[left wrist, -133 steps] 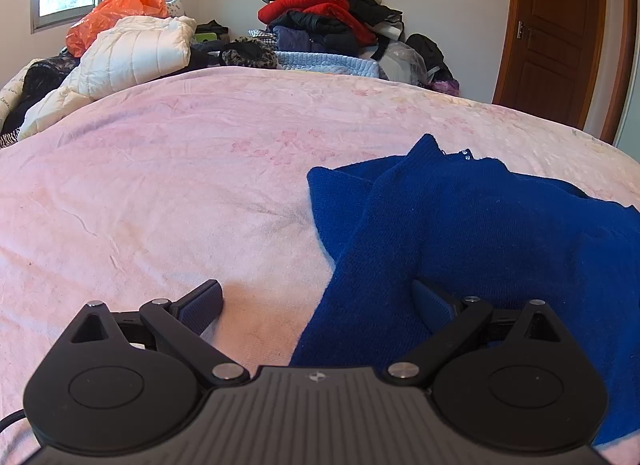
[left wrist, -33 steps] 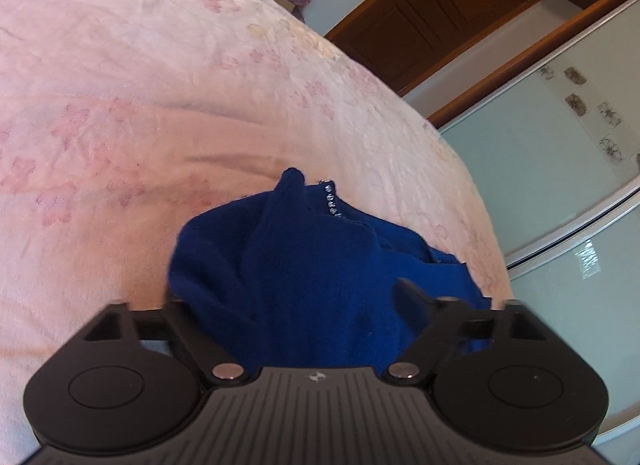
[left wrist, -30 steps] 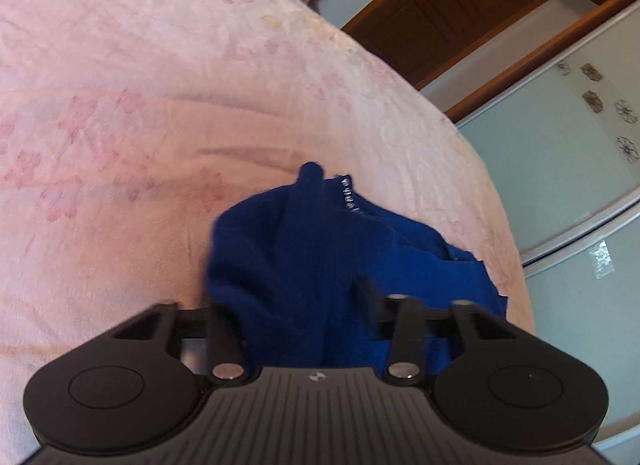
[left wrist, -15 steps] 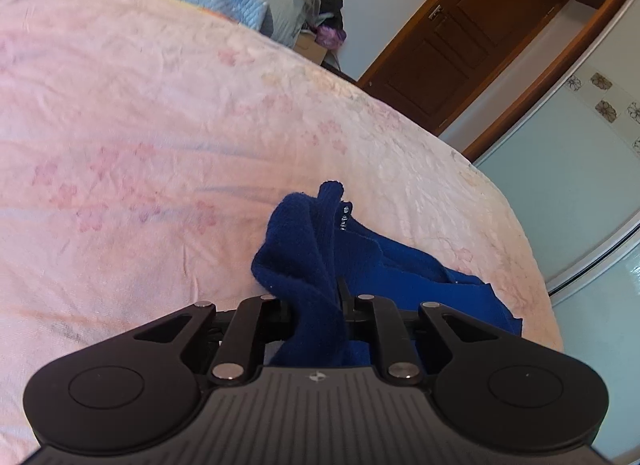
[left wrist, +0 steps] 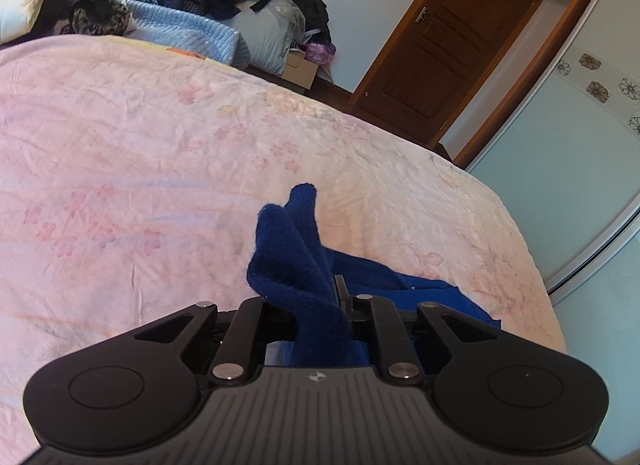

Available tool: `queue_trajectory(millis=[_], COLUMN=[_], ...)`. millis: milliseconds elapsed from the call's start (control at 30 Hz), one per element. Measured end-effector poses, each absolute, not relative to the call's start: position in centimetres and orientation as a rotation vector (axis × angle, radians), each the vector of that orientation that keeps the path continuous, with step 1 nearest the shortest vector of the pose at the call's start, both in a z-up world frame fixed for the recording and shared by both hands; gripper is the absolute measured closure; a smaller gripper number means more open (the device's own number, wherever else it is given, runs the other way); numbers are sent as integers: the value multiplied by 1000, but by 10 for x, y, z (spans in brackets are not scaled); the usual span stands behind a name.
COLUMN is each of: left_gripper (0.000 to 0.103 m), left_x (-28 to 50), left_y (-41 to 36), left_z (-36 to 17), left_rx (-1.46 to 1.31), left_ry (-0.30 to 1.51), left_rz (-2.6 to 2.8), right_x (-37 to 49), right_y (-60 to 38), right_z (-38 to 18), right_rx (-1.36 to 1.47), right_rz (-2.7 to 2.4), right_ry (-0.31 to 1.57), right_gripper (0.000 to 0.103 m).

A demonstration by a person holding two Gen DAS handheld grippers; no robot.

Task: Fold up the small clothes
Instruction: 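Lift the folded sweater with both grippers and fold it over again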

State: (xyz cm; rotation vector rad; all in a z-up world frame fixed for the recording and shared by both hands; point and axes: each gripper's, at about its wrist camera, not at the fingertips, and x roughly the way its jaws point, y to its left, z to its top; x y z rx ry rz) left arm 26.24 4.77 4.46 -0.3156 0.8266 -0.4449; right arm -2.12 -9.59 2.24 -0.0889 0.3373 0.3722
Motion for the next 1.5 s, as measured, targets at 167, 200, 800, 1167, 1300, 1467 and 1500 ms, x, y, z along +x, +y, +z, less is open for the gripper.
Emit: queue_trajectory(millis=[167, 200, 800, 1167, 1300, 1467, 1500], left_gripper=[90, 90, 90, 90, 90, 90, 90], left_x=[257, 255, 244, 246, 243, 237, 237], left_y=[22, 16, -106, -169, -187, -205, -208], left_z=[57, 59, 49, 22, 11, 4, 3], left_rx=[-279, -266, -99, -15, 21, 90, 96], left_ry=[806, 801, 807, 862, 868, 858, 857], left_rz=[-453, -456, -538, -561, -561, -558, -554], right_x=[-18, -20, -21, -16, -14, -12, -11], right_y=[-135, -142, -232, -281, -293, -299, -301], right_z=[21, 21, -11, -34, -44, -54, -57], right_rx=[57, 76, 330, 507, 566, 608, 620], right_rz=[362, 357, 246, 193, 187, 179, 177], right_ry=[338, 337, 371, 417, 439, 467, 475], right_gripper=[93, 93, 93, 92, 92, 92, 91])
